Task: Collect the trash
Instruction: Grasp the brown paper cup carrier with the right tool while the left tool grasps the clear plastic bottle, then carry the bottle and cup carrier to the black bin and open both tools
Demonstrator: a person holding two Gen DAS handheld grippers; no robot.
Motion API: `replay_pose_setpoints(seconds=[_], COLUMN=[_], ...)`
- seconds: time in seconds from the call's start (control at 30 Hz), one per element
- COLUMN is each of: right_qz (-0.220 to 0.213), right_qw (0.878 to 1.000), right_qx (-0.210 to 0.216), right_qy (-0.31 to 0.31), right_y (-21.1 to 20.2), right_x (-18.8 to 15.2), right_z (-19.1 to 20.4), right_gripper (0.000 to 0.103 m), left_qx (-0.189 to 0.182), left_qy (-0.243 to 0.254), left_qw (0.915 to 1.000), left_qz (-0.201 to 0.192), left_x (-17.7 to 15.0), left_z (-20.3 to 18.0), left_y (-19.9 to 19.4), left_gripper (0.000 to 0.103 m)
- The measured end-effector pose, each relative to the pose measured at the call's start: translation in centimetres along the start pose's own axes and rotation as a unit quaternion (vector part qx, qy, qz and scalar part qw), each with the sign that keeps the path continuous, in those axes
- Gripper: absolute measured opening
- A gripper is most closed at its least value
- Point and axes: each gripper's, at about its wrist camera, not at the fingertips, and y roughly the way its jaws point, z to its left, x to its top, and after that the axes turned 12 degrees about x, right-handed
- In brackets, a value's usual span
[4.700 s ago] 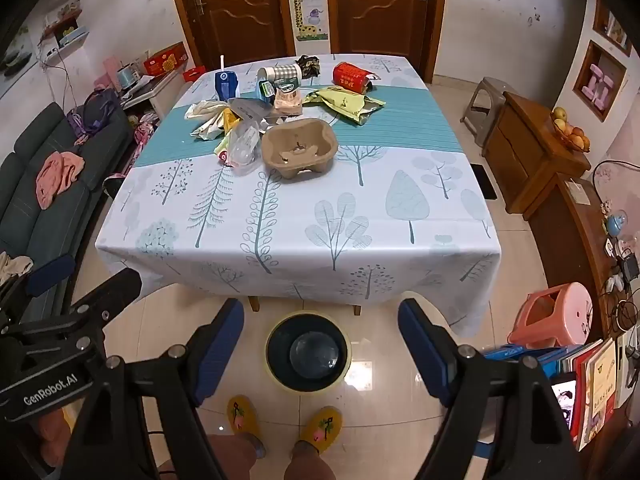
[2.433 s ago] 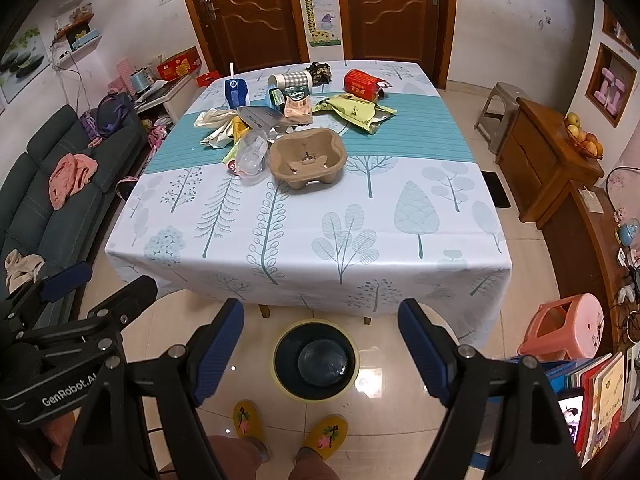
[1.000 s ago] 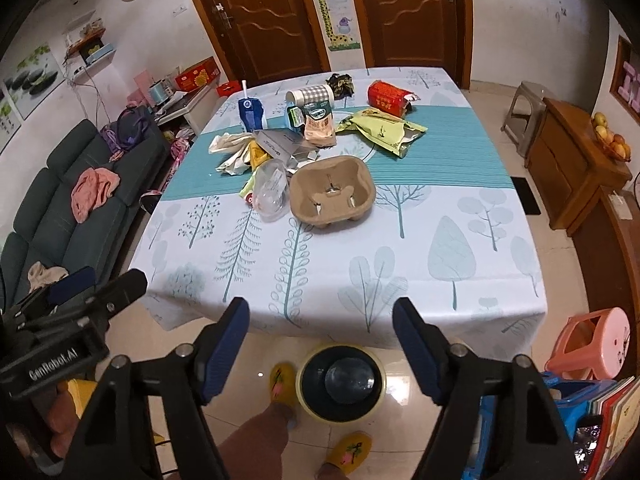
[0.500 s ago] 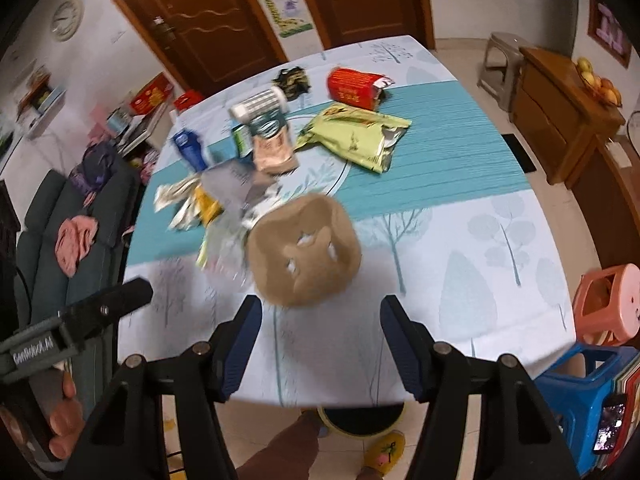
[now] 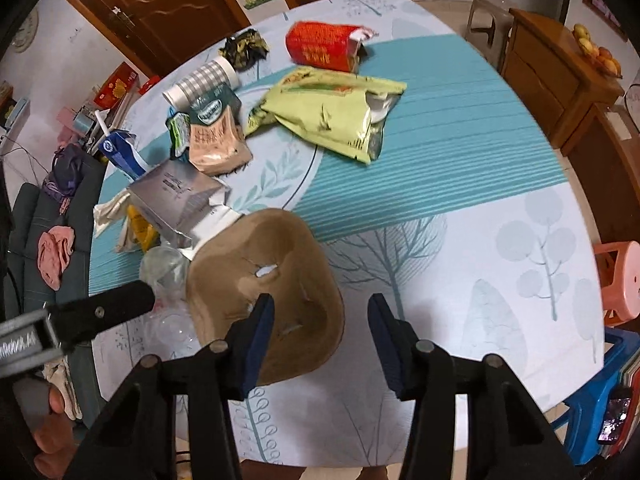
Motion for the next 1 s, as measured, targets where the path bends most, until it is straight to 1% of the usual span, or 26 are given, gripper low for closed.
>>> replay_pose_setpoints(seconds=[0.03,0.07,0.1,0.13,0.17,0.23,0.27,0.33,0.5,0.6,0.67,0.8,1.0], right_qz=[0.004,0.007,0.010,0.012,0.012,0.003,-0.004,-0.016,-0.047,-0.058,-0.066,-0.075,-0.074], right_qw=[1.000,1.000,1.000,1.000,1.000,1.000,0.999,0.999,0.998,0.997,0.996,0.996,0.995], right_qx=[0.001,0.002,0.003,0.004,0.005,0.020,0.029,0.036,0.038,0.043,0.048,0.054,0.059], right_qy=[0.002,0.005,0.007,0.010,0.012,0.018,0.022,0.025,0.022,0.019,0.021,0.021,0.008], right_y=[0.2,0.4,0.6,0.8,0.8,0.5,0.1,-0.5,-2.7,-3.8,-4.8,-6.4,-8.4], right_x=[-0.1,-0.3,-0.4,-0.6,-0.7,-1.2,-1.4,-1.7,-2.8,-3.4,-4.0,-5.4,-7.4], right_z=[-0.1,-0.2,-0.4,-0.5,-0.6,-0.9,-1.0,-1.0,-1.0,-1.2,-1.5,-2.1,-2.7], right_gripper=[0.034,0.030,0.022,0.017,0.017,0.015,0.013,0.010,0.009,0.009,0.009,0.009,0.009], left_qx=[0.004,0.009,0.011,0.013,0.014,0.006,0.001,0.000,0.003,-0.002,-0.005,-0.011,-0.008], left_qy=[-0.001,-0.002,-0.003,-0.003,-0.006,-0.013,-0.018,-0.018,-0.013,-0.001,0.007,0.018,0.024], left_qw=[1.0000,0.9999,0.9999,0.9997,0.9995,0.9994,0.9994,0.9994,0.9999,1.0000,0.9999,0.9993,0.9984], left_qz=[0.003,0.008,0.012,0.018,0.027,0.030,0.030,0.028,0.008,-0.006,-0.015,-0.030,-0.051], left_x=[0.2,0.4,0.3,0.5,0.6,0.6,0.7,0.8,0.0,-0.7,-1.3,-2.7,-5.8], left_z=[-0.2,-0.3,-0.2,-0.3,-0.4,-0.2,-0.1,0.0,0.4,0.5,0.6,1.2,1.9], left_y=[0.3,0.7,0.9,1.3,1.7,2.2,2.3,2.2,1.4,0.6,-0.1,-1.9,-3.5], left_gripper=[0.089,0.083,0.080,0.075,0.070,0.065,0.057,0.057,0.054,0.052,0.047,0.044,0.043])
